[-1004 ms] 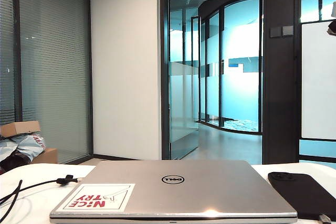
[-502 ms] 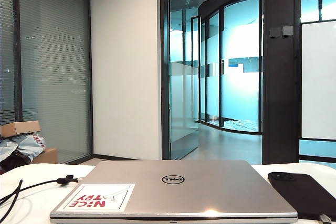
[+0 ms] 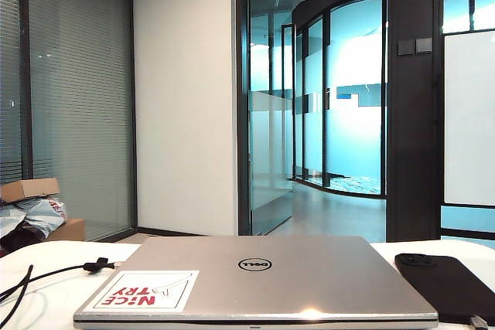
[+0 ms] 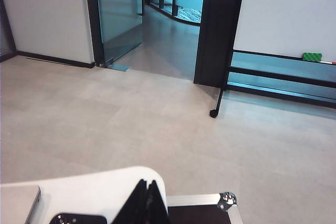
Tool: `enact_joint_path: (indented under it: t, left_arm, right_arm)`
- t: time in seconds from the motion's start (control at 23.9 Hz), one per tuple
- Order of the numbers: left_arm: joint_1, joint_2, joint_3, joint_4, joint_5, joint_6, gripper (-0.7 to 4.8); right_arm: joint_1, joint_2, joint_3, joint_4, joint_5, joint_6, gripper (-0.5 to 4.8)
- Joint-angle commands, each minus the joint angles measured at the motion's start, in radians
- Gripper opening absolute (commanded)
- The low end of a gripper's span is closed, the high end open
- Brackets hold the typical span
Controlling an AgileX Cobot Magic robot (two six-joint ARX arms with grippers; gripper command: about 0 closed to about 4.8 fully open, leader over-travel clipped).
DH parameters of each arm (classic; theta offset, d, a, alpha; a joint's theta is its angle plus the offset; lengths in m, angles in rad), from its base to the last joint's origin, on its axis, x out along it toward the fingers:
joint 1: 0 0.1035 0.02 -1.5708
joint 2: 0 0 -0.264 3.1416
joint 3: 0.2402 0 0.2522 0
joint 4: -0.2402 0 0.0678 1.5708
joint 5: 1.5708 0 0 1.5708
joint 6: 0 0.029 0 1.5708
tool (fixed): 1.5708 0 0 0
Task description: Pick up the charging cable and the phone, plug the charging cable into the charging port on the phone, and finally place them back on the table.
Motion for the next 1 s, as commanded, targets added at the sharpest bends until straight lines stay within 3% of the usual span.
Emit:
enact_joint_path:
  t: [0.04,0.46,1.0]
  left_arm:
    - [0.0,0.001,0.0,0.009,0.001,0.0,-0.05]
    - [0.0,0.001,0.0,0.01,0.001,0.0,-0.06]
    - [0.0,0.001,0.0,0.01,0.001,0.0,-0.05]
  right_arm:
    - [0.001,-0.13,-0.081,-0.013,0.006,0.005,-0.01]
    - [0.001,-0.344,-0.134,-0.121,-0.002,0.009,-0.01]
    - [0.0,-0.343,-0.134,-0.116,-0.047,0.113,-0.01]
